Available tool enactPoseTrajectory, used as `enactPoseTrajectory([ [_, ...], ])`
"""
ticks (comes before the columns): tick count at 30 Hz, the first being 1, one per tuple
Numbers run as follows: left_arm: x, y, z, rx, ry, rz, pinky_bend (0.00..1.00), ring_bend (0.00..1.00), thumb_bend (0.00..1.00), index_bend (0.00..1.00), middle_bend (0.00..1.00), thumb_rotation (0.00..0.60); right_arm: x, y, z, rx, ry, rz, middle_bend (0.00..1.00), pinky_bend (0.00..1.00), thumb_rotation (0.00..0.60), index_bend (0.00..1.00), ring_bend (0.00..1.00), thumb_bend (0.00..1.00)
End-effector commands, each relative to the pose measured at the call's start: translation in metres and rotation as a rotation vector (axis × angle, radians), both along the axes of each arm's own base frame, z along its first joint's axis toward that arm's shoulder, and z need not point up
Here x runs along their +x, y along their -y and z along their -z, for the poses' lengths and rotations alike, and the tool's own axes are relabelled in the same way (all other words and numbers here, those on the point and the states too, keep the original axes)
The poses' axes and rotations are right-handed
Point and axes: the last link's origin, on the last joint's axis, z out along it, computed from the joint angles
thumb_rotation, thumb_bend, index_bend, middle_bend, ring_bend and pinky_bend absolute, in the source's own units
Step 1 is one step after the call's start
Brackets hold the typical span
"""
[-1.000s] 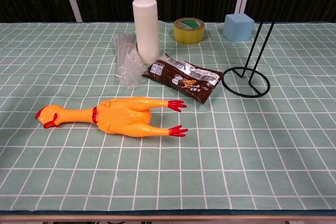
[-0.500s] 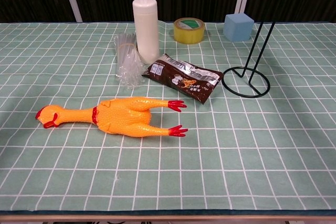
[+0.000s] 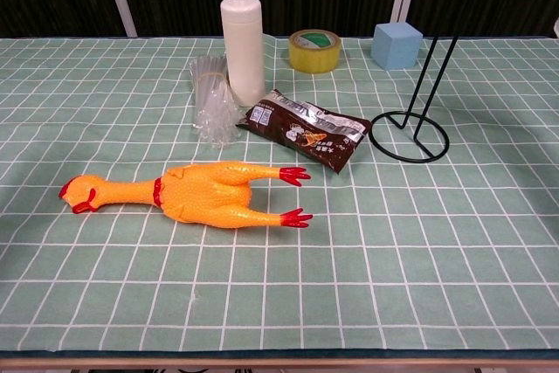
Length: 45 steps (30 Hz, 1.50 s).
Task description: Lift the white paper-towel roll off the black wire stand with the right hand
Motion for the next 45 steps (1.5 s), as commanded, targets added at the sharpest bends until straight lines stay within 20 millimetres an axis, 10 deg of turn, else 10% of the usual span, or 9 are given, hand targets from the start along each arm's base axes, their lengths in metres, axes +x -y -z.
enactPoseTrajectory([
  [1,0.0,0.0,0.0,-0.001,0.0,0.0,0.03,0.0,0.04,0.14,0.06,0.6,-0.022,-0.015,0.021,0.071,0.003,0.047,0.24,0.16,0.6,0.16,0.27,0.04],
  [12,0.0,0.0,0.001,-0.002,-0.001,0.0,0.03,0.0,0.04,0.14,0.06,0.6,-0.047,-0.026,0.079,0.175,0.029,0.115,0.24,0.16,0.6,0.16,0.27,0.04],
  [27,0.0,-0.001,0.001,0.002,-0.003,-0.001,0.03,0.0,0.04,0.14,0.06,0.6,-0.033,-0.022,0.119,0.228,0.09,0.096,0.12,0.11,0.6,0.13,0.12,0.04],
  [38,0.0,0.0,0.0,0.008,-0.001,-0.005,0.03,0.01,0.04,0.14,0.06,0.6,-0.03,-0.018,0.096,0.218,0.065,0.052,0.0,0.04,0.6,0.0,0.0,0.04],
  [45,0.0,0.0,0.001,0.005,-0.006,-0.008,0.03,0.01,0.04,0.14,0.06,0.6,-0.043,-0.015,0.025,0.06,-0.08,0.026,0.0,0.02,0.6,0.0,0.0,0.04],
])
